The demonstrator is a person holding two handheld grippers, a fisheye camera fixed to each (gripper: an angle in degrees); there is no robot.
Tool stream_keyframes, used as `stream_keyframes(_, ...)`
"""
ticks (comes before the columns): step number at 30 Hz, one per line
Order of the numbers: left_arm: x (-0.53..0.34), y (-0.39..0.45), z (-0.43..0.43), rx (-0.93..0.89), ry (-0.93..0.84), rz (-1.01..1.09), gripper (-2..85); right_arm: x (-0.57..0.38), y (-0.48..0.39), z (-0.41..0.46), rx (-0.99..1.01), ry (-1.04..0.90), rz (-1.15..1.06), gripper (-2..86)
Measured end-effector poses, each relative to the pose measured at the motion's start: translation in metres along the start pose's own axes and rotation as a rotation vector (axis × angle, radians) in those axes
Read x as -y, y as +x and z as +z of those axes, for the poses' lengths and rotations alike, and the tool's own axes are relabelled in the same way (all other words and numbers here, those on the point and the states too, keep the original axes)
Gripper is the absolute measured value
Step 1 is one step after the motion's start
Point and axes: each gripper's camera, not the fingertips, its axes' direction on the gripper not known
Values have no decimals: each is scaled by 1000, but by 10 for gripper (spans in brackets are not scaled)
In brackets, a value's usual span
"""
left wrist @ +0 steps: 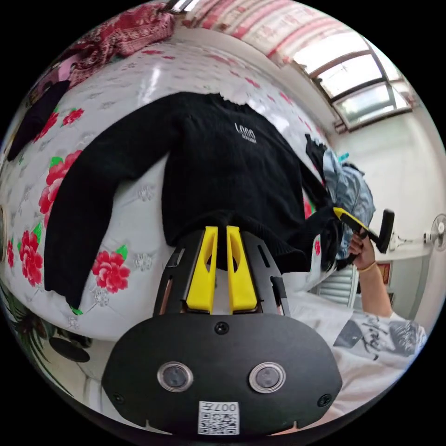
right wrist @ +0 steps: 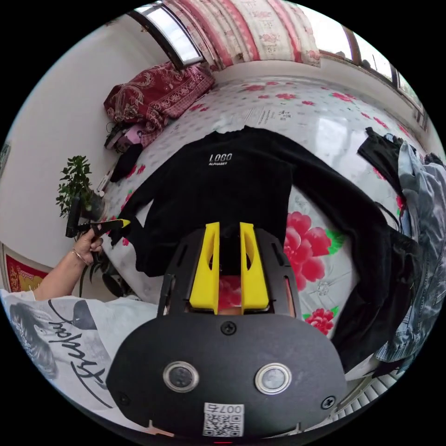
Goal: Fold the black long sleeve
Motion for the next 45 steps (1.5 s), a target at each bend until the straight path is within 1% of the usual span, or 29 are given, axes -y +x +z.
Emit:
stream_keyframes(2, 1, -13, -3, 15, 3, -32, 43, 1, 4, 5, -42, -36, 20, 80)
stream_keyframes(4, -9, -24, -3, -8, 13, -44, 49, -12, 8, 12, -50, -52, 32, 86)
stream_keyframes(8, -55, -44, -2, -18, 35, -53, 56, -61, 16, 37, -39, -114, 87, 93)
stream_keyframes(11, -78, -56, -6, -27, 42, -85, 62, -67, 13, 55, -71, -160, 84, 96)
stream_keyframes(13, -86, -56, -17, 17, 75, -81, 64, -57, 7, 61, -99, -165, 56, 99)
stream_keyframes(15, -92, -49, -40, 123, 174, -47, 56, -38, -4, 72, -136, -166, 12, 101)
stream_keyframes(17, -91, -44, -47, 161, 201, -4, 53, -26, -11, 86, -182, -184, -27, 102)
stream_keyframes(19, -85, -41, -38, 157, 163, 43, 61, -17, -15, 107, -220, -226, -61, 101)
stream_keyframes(21, -74, -39, -4, 103, 37, 88, 98, -14, -13, 140, -249, -314, -70, 93)
stream_keyframes(22, -71, -38, 7, 79, 0, 101, 112, -15, -11, 148, -251, -343, -67, 90)
stream_keyframes(23, -68, -33, 29, 62, -78, 127, 141, -19, -7, 158, -256, -373, -67, 79)
stream_keyframes(24, -67, -27, 51, 123, -157, 158, 147, -21, -6, 151, -245, -332, -86, 63)
stream_keyframes(25, -67, -25, 61, 182, -191, 174, 150, -22, -4, 147, -230, -335, -75, 52)
stream_keyframes(26, -69, -24, 78, 303, -246, 191, 130, -24, 0, 135, -189, -318, -45, 36)
stream_keyframes(27, -71, -27, 83, 331, -263, 196, 113, -30, 4, 113, -140, -260, -40, 23)
stream_keyframes(28, -72, -31, 80, 308, -252, 184, 106, -35, 7, 100, -111, -224, -41, 20)
stream_keyframes(30, -82, -53, 47, 195, -162, 83, 75, -63, 22, 36, 4, -93, -44, 9)
stream_keyframes(31, -85, -59, 36, 165, -143, 57, 71, -73, 27, 19, 29, -66, -48, 8)
stream_keyframes(32, -95, -70, 16, 96, -109, 23, 63, -92, 38, -10, 78, -38, -47, 5)
stream_keyframes(33, -105, -81, 0, 37, -87, 0, 58, -111, 49, -34, 123, -30, -29, 3)
stream_keyframes(36, -123, -103, -18, -57, -95, -64, 51, -149, 76, -63, 222, -46, 33, 1)
stream_keyframes(38, -123, -112, -15, -63, -111, -63, 49, -157, 85, -59, 234, -76, 54, 0)
stream_keyframes(40, -110, -120, -4, -68, -110, -60, 46, -148, 85, -41, 210, -122, 36, 0)
stream_keyframes(42, -64, -132, 2, -129, -54, -54, 37, -108, 85, -24, 148, -138, 17, -1)
stream_keyframes(43, -48, -134, 0, -149, -36, -55, 35, -93, 85, -24, 151, -120, 7, -1)
stream_keyframes(45, 23, -120, -36, -205, 80, -3, 25, -25, 77, -55, 133, 31, -36, -1)
